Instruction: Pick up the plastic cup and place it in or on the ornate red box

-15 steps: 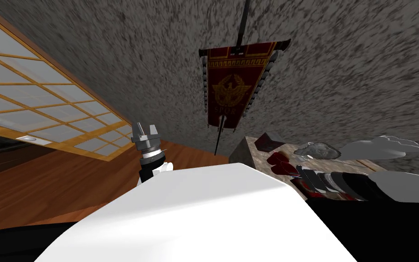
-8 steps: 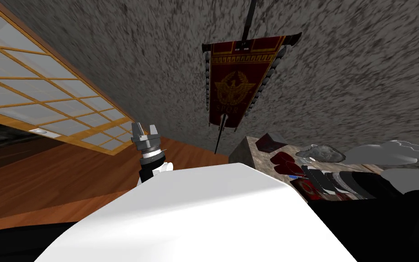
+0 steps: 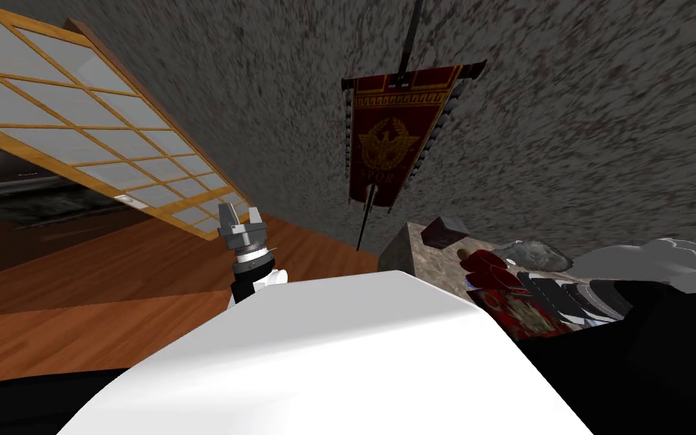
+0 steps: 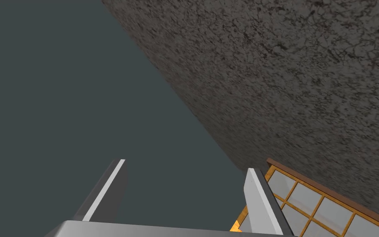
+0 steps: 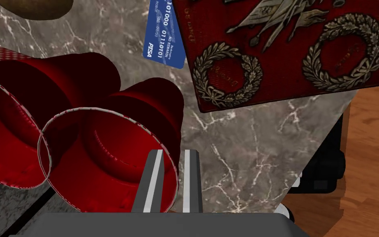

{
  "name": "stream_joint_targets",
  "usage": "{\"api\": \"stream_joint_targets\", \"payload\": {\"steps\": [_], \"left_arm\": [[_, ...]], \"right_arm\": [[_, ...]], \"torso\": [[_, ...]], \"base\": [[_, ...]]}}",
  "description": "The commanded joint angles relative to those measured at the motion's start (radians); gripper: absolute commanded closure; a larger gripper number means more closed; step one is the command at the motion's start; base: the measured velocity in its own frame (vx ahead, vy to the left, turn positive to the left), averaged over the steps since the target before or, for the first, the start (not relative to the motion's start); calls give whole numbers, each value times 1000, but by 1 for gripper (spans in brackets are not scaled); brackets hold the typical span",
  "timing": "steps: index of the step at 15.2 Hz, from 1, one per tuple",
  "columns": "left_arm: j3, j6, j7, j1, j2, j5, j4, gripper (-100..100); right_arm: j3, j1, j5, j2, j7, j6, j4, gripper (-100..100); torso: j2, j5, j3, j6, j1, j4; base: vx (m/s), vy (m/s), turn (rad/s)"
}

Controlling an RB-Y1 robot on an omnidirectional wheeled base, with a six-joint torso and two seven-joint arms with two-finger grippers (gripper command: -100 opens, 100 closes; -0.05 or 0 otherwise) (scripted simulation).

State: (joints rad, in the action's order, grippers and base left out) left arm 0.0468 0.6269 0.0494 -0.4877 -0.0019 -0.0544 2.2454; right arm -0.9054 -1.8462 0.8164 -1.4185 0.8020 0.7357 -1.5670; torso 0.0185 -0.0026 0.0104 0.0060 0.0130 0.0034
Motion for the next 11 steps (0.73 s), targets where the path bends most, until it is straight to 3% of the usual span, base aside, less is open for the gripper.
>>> {"api": "stream_joint_targets", "payload": {"steps": [1,8,11], "left_arm": [[0,0,0,0,0,0,0,0],[0,0,0,0,0,0,0,0],[0,0,0,0,0,0,0,0]], "right_arm": [[-29,-19,-6,-4,-10,24,22,100],[-130,-85,-30,-19,-36,106,96,100],[-182,-118,-43,-26,-50,147,136,100]], "torso": [[0,0,0,0,0,0],[-4,1,-2,-1,-3,-1],[0,2,-1,-1,-5,0]], "base": [[-165,-61,135],[-175,-56,152],[-223,-33,167]]}}
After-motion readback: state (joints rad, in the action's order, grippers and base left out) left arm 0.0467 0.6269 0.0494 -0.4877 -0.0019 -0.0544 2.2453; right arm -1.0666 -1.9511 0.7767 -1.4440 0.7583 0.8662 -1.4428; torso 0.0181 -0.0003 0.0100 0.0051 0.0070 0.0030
